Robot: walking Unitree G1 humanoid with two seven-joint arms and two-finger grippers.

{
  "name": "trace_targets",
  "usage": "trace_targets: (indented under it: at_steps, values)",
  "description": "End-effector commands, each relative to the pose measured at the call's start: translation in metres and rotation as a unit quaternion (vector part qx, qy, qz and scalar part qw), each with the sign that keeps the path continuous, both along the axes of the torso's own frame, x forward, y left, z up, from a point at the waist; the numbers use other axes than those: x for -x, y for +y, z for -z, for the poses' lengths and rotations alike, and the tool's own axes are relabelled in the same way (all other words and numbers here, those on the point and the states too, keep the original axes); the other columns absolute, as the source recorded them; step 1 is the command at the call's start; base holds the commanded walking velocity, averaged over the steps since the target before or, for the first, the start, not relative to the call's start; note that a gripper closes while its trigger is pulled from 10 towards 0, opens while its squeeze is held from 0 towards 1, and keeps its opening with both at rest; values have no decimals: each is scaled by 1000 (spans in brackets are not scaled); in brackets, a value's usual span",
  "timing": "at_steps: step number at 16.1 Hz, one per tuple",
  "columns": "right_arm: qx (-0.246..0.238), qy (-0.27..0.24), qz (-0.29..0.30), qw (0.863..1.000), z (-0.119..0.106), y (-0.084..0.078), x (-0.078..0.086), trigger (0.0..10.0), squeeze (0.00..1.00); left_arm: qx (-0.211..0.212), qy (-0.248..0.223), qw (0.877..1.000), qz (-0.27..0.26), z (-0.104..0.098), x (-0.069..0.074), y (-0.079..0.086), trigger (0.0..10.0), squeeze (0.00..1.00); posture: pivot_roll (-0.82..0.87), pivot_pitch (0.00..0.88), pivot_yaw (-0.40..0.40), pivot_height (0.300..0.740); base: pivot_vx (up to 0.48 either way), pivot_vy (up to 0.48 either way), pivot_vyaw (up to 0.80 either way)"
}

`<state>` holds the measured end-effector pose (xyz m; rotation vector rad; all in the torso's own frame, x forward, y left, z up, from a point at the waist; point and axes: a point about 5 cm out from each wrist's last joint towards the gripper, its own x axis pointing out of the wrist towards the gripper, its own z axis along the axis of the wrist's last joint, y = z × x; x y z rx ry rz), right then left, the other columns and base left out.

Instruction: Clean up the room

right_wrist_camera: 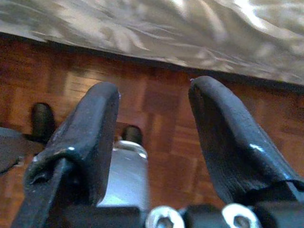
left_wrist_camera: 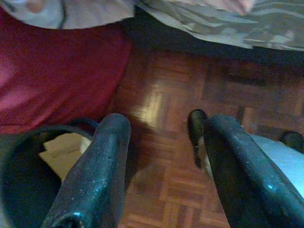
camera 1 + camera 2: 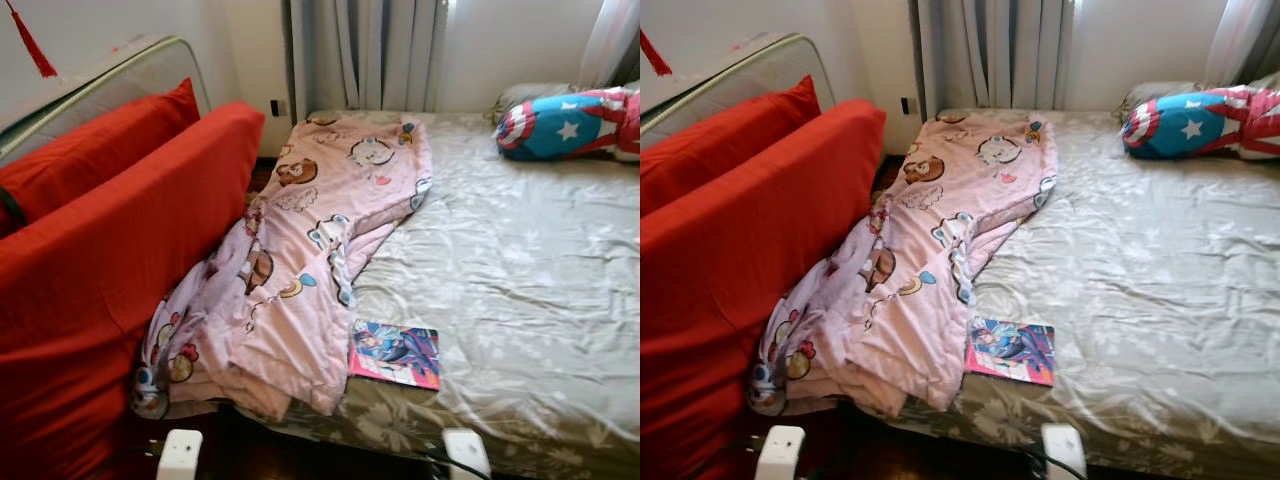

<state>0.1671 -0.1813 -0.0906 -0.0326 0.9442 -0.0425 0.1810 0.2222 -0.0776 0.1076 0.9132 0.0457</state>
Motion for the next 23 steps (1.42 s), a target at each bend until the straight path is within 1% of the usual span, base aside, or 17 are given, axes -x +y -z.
trace_targets:
  at_steps: [1, 4, 8, 11, 14, 15, 16, 17, 19, 21, 22, 23]
  values:
    - [-8, 0, 1, 1000, 0, 5, -1, 10000, 0, -5, 7, 1000, 0, 1, 4, 4, 10000, 0, 16, 0, 29, 740, 0, 0, 0]
    - [-3, -4, -14, 1000, -1, 6, -3, 10000, 0, -4, 8, 1000, -1, 1, 4, 4, 10000, 0, 13, 0, 28, 740, 0, 0, 0]
    - [-5, -11, -17, 1000, -2, 7, -5, 10000, 0, -2, 7, 1000, -2, 1, 4, 3, 10000, 0, 14, 0, 25, 740, 0, 0, 733]
    - [-9, -10, -7, 1000, -2, 7, -4, 10000, 0, -2, 6, 1000, -3, 1, 4, 3, 10000, 0, 15, 0, 22, 740, 0, 0, 0]
    - [-10, -12, -11, 1000, -2, 7, -5, 10000, 0, 0, 5, 1000, -3, 1, 4, 3, 10000, 0, 17, 0, 20, 740, 81, 0, 0]
    - [-14, -30, -12, 999, -6, 9, -13, 10000, 0, -1, -8, 1000, 0, 0, 2, 3, 10000, 0, 13, 0, 20, 740, 0, 0, 0]
    - [-19, -51, -14, 998, -10, 11, -21, 10000, 0, 7, -25, 1000, -11, -2, 1, 3, 10000, 0, 11, 0, 20, 740, 0, 0, 0]
    - [-19, -51, -14, 998, -10, 11, -21, 10000, 0, 7, -25, 1000, -11, -2, 1, 3, 10000, 0, 11, 0, 20, 740, 0, 0, 0]
    - [-24, -74, -17, 997, -16, 14, -30, 10000, 0, 19, -44, 998, -26, -3, 0, 2, 10000, 0, 14, 0, 18, 740, 0, 0, 0]
    - [-31, -103, -17, 994, -23, 17, -42, 10000, 0, 44, -114, 992, -30, -23, -40, -13, 10000, 0, 17, 0, 16, 740, 0, 0, 0]
    - [-45, -136, -9, 990, -31, 19, -54, 10000, 0, 57, -167, 984, -28, -42, -68, -23, 10000, 0, 16, 0, 16, 740, 0, 0, 0]
    - [-55, -161, -7, 985, -38, 21, -63, 10000, 0, 66, -192, 979, -33, -49, -76, -24, 10000, 0, 17, 0, 14, 740, 0, 0, 0]
